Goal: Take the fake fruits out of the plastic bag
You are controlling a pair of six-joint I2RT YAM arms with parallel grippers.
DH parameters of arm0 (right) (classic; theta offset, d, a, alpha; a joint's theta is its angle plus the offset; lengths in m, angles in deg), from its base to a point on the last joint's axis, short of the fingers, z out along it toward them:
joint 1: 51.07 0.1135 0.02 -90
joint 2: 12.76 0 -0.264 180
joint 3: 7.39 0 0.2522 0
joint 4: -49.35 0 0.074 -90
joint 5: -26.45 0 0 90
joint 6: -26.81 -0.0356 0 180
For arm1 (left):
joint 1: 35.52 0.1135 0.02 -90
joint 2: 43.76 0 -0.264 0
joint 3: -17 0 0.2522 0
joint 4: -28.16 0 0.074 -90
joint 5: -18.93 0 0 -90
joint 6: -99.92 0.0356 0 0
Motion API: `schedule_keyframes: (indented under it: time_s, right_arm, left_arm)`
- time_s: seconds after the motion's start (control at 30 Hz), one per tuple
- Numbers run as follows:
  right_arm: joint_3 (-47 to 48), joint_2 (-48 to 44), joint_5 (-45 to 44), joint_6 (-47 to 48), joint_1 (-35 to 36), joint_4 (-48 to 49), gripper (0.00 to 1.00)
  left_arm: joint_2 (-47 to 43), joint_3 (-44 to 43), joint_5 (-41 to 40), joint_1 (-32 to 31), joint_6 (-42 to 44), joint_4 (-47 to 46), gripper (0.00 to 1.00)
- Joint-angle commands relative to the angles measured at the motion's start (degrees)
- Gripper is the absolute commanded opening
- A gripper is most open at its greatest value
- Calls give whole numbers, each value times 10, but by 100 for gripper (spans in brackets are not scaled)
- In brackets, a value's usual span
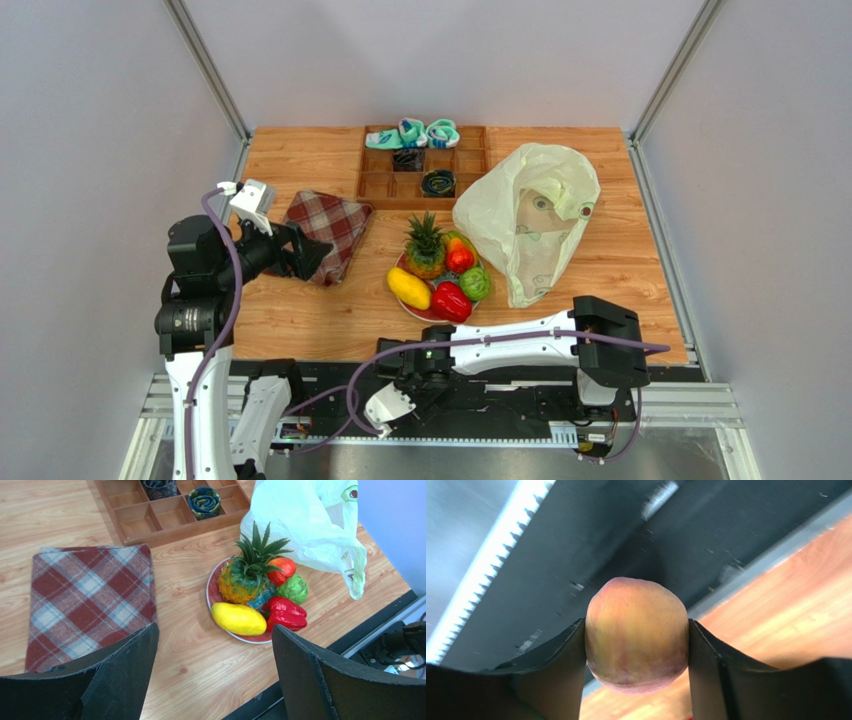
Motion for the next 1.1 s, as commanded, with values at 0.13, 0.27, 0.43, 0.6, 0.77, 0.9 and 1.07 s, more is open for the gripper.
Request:
schedule_keyframes:
  time_s: [0.13, 0.27, 0.43, 0.6, 0.77, 0.9, 1.07]
  right_arm:
    - [98, -95, -66, 6, -65, -62, 51]
    - [164, -104, -67, 11, -124, -117, 53]
    - [219, -72, -77, 67, -219, -170, 53]
    - [164, -95, -80, 141, -278, -111, 55]
    - [130, -103, -71, 190, -303, -76, 57]
    - [139, -98, -34, 192, -315, -69, 58]
    - [151, -80, -17, 187, -316, -45, 60]
  left_arm:
    - [67, -11, 42, 3, -27, -54, 89]
    - [147, -41, 55, 4, -38, -91, 87]
    - [233, -115, 43, 3, -14, -86, 87]
    - [303, -159, 41, 3, -29, -95, 86]
    - [339, -187, 25, 3, 4, -66, 86]
    - [367, -203, 21, 3, 27, -49, 86]
    - [398, -216, 27, 1, 24, -48, 86]
